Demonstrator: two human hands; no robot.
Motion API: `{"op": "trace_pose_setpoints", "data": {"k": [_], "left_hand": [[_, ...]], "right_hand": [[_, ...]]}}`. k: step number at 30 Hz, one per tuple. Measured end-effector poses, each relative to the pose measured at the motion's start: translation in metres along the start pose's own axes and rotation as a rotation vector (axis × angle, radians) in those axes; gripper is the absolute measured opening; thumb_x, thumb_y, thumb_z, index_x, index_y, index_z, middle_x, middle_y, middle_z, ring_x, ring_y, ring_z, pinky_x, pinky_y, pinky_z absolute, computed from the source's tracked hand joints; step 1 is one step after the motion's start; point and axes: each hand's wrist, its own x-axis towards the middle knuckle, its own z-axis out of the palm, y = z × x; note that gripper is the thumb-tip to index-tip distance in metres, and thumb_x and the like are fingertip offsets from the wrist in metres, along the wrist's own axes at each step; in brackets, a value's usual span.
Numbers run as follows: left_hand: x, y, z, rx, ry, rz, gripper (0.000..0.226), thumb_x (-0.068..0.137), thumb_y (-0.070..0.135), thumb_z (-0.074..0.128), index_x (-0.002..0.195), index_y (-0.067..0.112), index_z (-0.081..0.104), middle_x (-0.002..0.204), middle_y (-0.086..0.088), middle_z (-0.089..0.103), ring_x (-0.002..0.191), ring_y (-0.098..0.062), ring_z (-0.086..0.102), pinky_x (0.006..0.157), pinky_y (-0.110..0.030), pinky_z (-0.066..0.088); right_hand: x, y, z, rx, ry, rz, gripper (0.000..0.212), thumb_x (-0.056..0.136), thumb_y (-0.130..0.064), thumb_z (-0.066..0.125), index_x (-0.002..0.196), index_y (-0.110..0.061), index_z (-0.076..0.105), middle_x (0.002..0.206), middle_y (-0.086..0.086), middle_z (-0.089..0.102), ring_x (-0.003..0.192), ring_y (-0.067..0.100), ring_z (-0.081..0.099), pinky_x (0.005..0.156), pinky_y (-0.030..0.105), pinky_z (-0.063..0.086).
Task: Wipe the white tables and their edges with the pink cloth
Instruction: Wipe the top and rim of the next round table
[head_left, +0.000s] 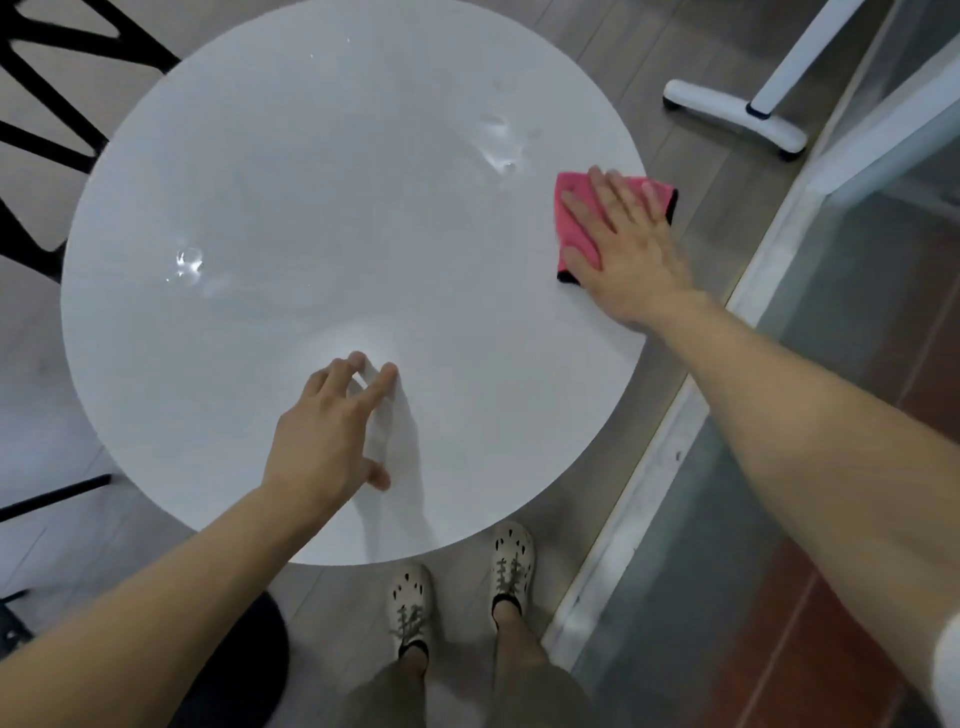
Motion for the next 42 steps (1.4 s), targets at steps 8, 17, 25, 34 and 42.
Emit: {"op": "trace_pose_setpoints", "data": {"k": [8, 17, 25, 34, 42], "left_hand": [[-0.001, -0.004, -0.003, 0.003, -0.001, 0.028, 0.134, 0.056, 0.051, 0.104, 0.167, 0.04, 0.029, 0.168, 0.002, 0.028, 0.149, -0.026, 0.034, 0.097, -0.046, 0.057], [-0.017, -0.034, 0.005, -0.134, 0.054, 0.122, 0.112, 0.07, 0.057, 0.095, 0.163, 0.032, 0.038, 0.168, -0.001, 0.032, 0.151, -0.026, 0.038, 0.116, -0.044, 0.042], [-0.079, -0.151, 0.019, -0.211, 0.131, -0.192, 0.105, 0.075, 0.043, 0.097, 0.162, 0.024, 0.044, 0.169, -0.006, 0.038, 0.154, -0.03, 0.036, 0.123, -0.05, 0.038], [-0.053, -0.102, 0.012, -0.317, 0.133, -0.06, 0.101, 0.079, 0.048, 0.093, 0.163, 0.026, 0.042, 0.168, -0.002, 0.039, 0.154, -0.027, 0.036, 0.121, -0.046, 0.039], [-0.008, -0.063, 0.016, -0.161, 0.196, 0.053, 0.092, 0.072, 0.035, 0.1, 0.152, 0.023, 0.057, 0.151, -0.004, 0.056, 0.139, -0.031, 0.053, 0.107, -0.046, 0.047]], "right_hand": [[-0.107, -0.169, 0.031, 0.054, 0.005, -0.271, 0.067, 0.112, -0.046, 0.036, 0.172, -0.02, 0.023, 0.18, 0.011, 0.012, 0.168, 0.029, 0.007, 0.134, 0.058, 0.008], [-0.099, -0.093, 0.022, -0.054, 0.043, 0.257, 0.069, 0.111, -0.055, 0.018, 0.174, -0.026, 0.01, 0.181, 0.011, 0.004, 0.168, 0.028, 0.002, 0.134, 0.057, 0.004], [-0.08, -0.375, 0.059, 0.108, 0.011, -0.272, 0.066, 0.111, -0.048, 0.032, 0.17, -0.02, 0.03, 0.18, 0.012, 0.016, 0.167, 0.03, 0.008, 0.133, 0.058, 0.006], [-0.076, -0.143, 0.018, -0.021, -0.058, -0.053, 0.069, 0.111, -0.063, 0.02, 0.173, -0.036, 0.008, 0.182, -0.003, -0.001, 0.167, 0.015, -0.006, 0.135, 0.052, 0.004], [-0.033, -0.22, 0.041, 0.054, 0.062, -0.056, 0.067, 0.11, -0.044, 0.031, 0.171, -0.017, 0.026, 0.178, 0.015, 0.022, 0.166, 0.034, 0.016, 0.131, 0.064, 0.013]]}}
